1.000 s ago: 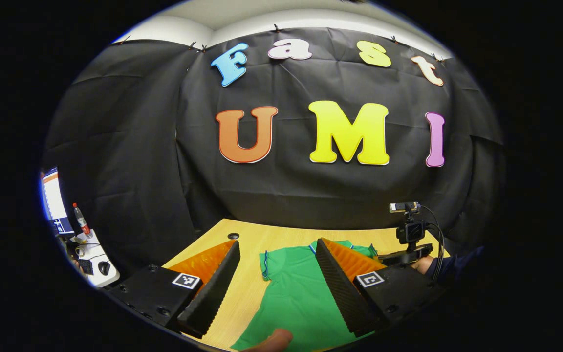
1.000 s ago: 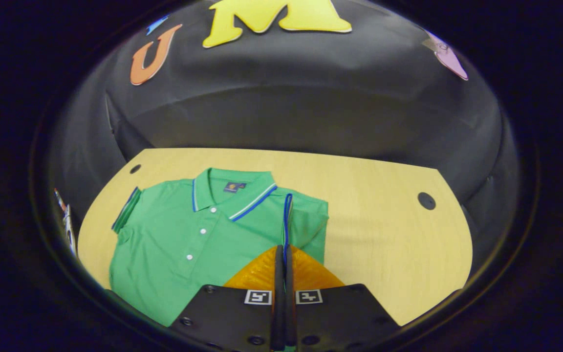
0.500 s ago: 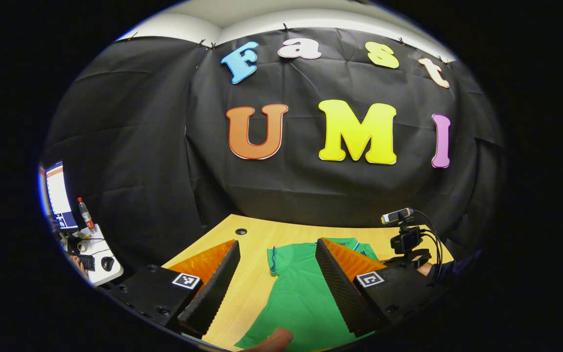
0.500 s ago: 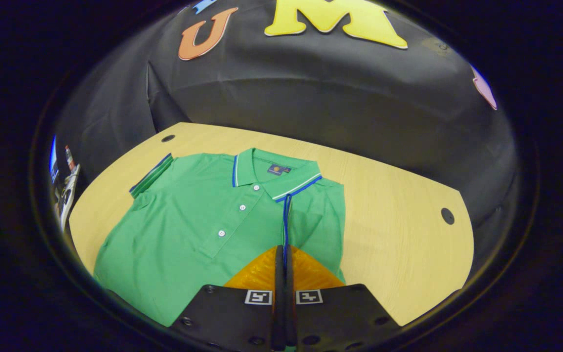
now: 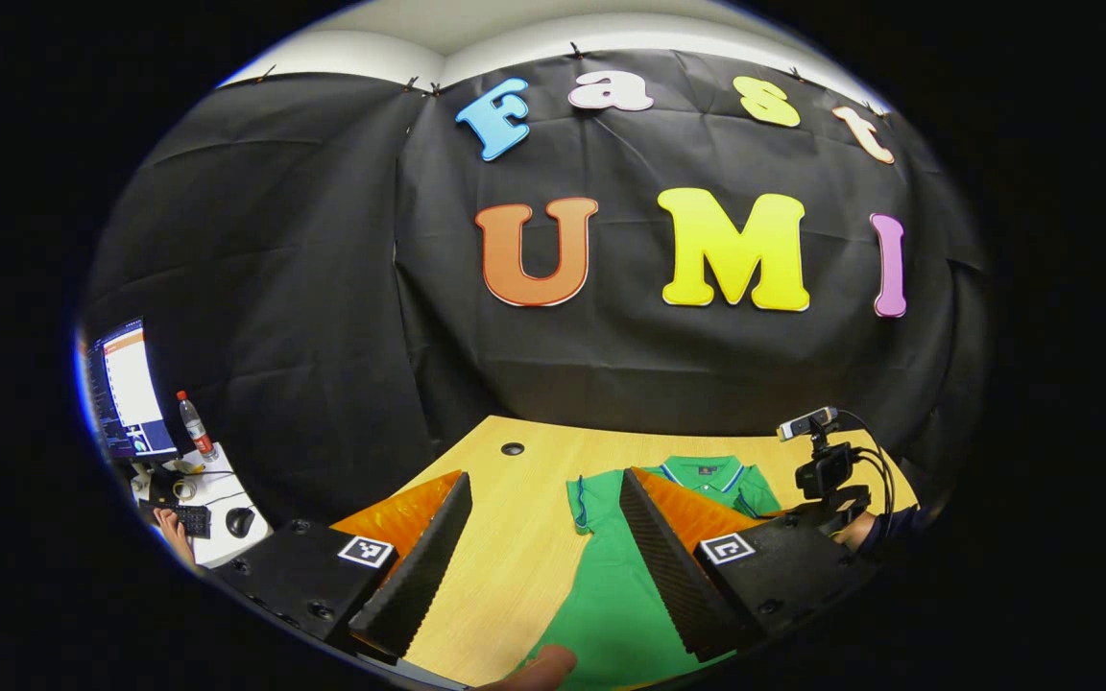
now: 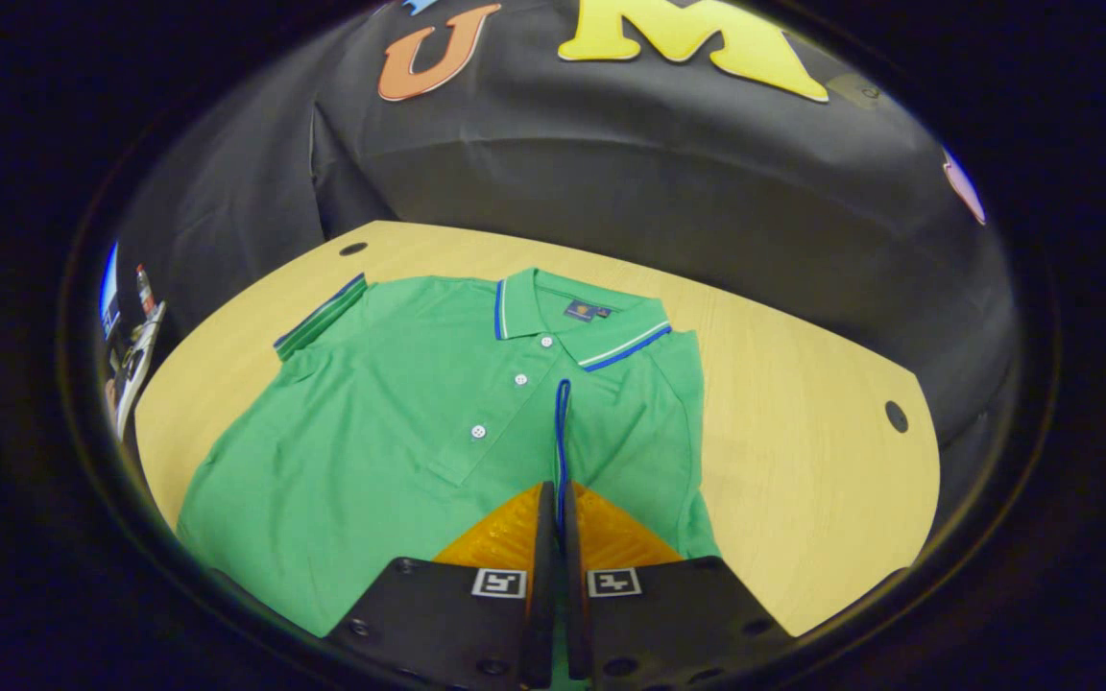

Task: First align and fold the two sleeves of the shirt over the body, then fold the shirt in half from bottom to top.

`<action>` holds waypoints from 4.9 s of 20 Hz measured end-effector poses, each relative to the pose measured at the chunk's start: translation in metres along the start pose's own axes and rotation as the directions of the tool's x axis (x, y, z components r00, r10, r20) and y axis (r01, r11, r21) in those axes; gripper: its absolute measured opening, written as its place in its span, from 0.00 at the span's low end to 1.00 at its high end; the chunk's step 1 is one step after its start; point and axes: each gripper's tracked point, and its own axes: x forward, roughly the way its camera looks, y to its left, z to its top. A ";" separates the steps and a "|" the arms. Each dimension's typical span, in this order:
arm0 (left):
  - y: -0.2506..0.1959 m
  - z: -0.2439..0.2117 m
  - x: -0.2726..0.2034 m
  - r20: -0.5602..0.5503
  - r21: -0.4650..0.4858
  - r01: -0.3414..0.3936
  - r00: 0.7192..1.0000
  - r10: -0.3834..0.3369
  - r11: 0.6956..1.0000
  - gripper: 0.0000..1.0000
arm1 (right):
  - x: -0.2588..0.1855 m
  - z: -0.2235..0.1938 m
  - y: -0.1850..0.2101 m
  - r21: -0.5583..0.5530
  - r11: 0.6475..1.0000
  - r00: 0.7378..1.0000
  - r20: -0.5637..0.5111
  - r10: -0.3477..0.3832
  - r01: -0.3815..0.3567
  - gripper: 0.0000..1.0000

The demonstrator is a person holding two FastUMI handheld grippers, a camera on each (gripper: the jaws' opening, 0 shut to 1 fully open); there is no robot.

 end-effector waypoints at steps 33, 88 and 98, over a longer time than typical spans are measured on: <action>-0.064 -0.200 0.340 -0.509 -0.112 0.179 0.834 -0.211 0.977 0.95 | -0.315 0.056 0.020 0.331 0.911 0.944 0.133 -0.302 0.245 0.92; -0.236 -0.198 0.254 -0.509 0.431 0.577 0.790 -0.341 0.693 0.03 | -0.392 0.005 -0.021 0.470 0.763 0.771 0.234 -0.593 0.444 0.90; -0.240 -0.192 0.212 -0.518 0.330 0.630 0.743 -0.423 0.703 0.73 | -0.404 -0.006 -0.032 0.493 0.746 0.757 0.233 -0.610 0.449 0.91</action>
